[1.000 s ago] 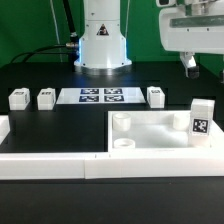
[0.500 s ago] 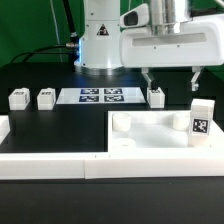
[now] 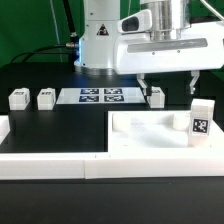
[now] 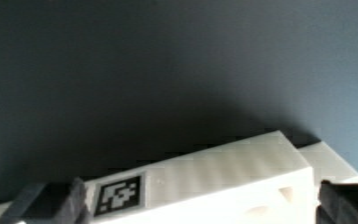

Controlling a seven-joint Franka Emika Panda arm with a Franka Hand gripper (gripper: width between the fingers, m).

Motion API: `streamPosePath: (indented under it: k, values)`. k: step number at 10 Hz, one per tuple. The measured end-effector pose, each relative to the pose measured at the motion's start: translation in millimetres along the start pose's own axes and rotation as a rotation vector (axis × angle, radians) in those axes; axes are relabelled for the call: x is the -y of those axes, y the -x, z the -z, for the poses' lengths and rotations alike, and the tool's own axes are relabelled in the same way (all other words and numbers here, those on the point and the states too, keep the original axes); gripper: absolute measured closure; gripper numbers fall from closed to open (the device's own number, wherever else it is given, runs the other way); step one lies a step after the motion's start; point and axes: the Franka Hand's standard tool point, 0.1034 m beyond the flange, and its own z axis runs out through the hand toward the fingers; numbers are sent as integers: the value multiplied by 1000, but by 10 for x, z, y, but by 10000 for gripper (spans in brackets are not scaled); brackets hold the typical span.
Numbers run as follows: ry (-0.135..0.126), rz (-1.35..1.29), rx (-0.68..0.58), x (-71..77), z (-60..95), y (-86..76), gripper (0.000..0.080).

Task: Assemble square table

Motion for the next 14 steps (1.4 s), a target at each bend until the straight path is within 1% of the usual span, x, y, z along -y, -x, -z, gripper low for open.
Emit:
streamPosePath:
  k: [1, 2, 3, 5, 6, 7, 9, 10, 11, 12, 13, 14]
  values:
    - [12, 102, 9, -5, -19, 90, 151]
    - [29, 237, 24, 20, -50, 223, 151]
    - [27, 197, 20, 8, -40, 186, 151]
    - [24, 192, 52, 11, -55, 218, 151]
    - [14, 147, 155, 48, -81, 341, 151]
    - [16, 91, 283, 81, -90, 496, 151]
    - [22, 76, 393, 66, -149, 726, 151]
    - [28, 81, 445, 45, -185, 809, 151]
    - [40, 101, 458, 31, -212, 823, 151]
    - [37, 94, 542, 34, -184, 869, 151]
    - [36, 88, 592, 35, -195, 853, 151]
    - [34, 81, 669, 34, -195, 885, 151]
